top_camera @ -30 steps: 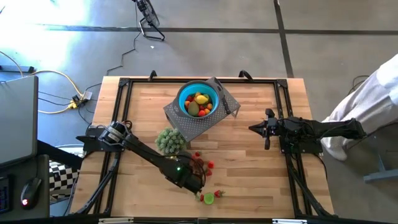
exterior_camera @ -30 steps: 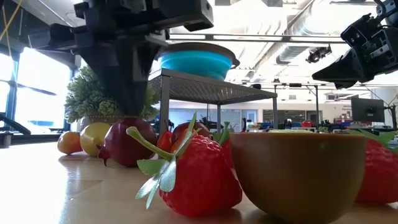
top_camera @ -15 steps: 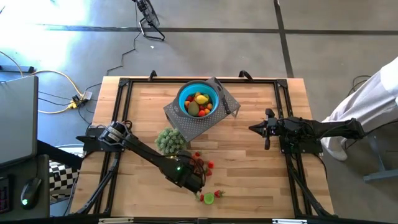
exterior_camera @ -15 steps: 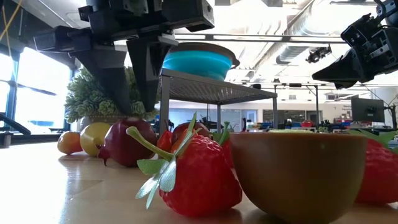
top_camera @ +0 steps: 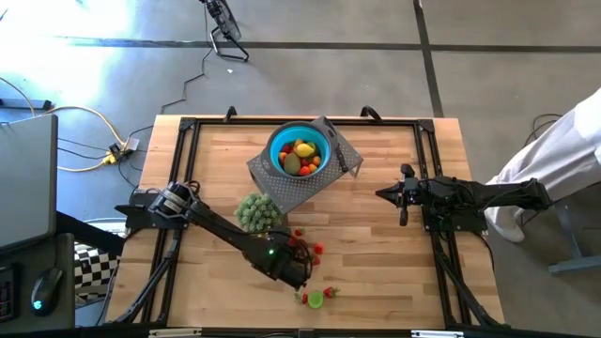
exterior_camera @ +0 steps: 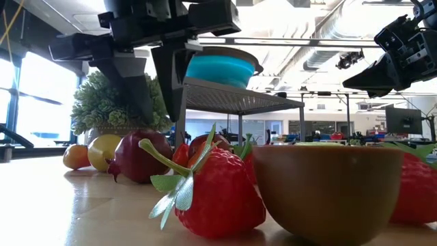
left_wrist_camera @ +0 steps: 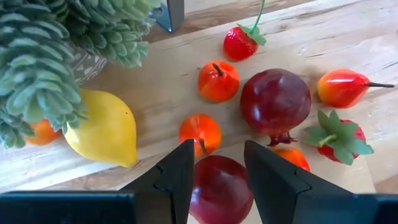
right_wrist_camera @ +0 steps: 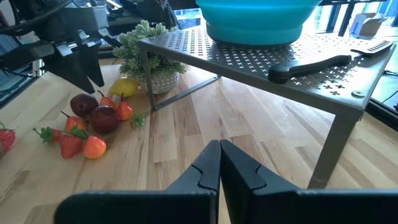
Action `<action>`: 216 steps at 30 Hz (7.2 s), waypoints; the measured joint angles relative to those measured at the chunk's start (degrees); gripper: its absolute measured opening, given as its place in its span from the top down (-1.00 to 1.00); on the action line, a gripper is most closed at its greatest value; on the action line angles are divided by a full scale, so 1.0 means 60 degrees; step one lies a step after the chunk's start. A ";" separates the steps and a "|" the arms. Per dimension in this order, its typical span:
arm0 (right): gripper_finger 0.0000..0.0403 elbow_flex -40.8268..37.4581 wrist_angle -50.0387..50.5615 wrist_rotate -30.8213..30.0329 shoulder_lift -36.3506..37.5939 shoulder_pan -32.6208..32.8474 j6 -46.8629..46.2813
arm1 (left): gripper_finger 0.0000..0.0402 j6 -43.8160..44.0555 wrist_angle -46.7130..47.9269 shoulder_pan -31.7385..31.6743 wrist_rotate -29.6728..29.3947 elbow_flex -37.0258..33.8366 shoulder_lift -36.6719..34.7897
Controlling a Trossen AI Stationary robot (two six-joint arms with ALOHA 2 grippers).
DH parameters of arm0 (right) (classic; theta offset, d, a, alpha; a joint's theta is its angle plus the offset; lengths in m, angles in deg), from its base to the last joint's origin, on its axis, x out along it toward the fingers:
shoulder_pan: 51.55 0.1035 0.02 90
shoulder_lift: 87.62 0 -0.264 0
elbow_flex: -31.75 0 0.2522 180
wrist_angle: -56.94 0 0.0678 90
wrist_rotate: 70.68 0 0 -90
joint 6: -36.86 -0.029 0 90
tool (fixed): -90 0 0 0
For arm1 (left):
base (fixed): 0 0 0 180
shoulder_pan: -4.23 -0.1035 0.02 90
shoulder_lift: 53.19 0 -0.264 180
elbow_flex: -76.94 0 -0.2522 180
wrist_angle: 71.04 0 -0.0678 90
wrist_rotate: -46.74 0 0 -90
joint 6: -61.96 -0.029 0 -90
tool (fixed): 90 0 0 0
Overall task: Pick & Place Fruit
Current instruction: Put the pear into the blue strainer bowl on the shelf
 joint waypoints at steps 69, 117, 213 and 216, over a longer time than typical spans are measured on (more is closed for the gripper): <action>0.99 0.0000 0.0000 0.0000 0.0000 0.0000 0.0000 | 0.99 -0.0362 -0.0485 0.0018 -0.0002 -0.0441 0.0004; 0.99 -0.0002 0.0000 -0.0010 -0.0004 0.0000 0.0004 | 1.00 -0.9045 0.3608 -0.2211 -0.1920 0.6331 -0.0654; 0.99 0.0000 0.0000 -0.0038 -0.0002 -0.0002 0.0248 | 0.57 -1.6382 -0.1170 -0.4407 0.2195 0.6331 -0.0368; 0.99 0.0000 0.0000 -0.0040 -0.0003 -0.0003 0.0251 | 0.57 -1.6669 -0.1155 -0.4187 0.2196 0.6331 -0.0368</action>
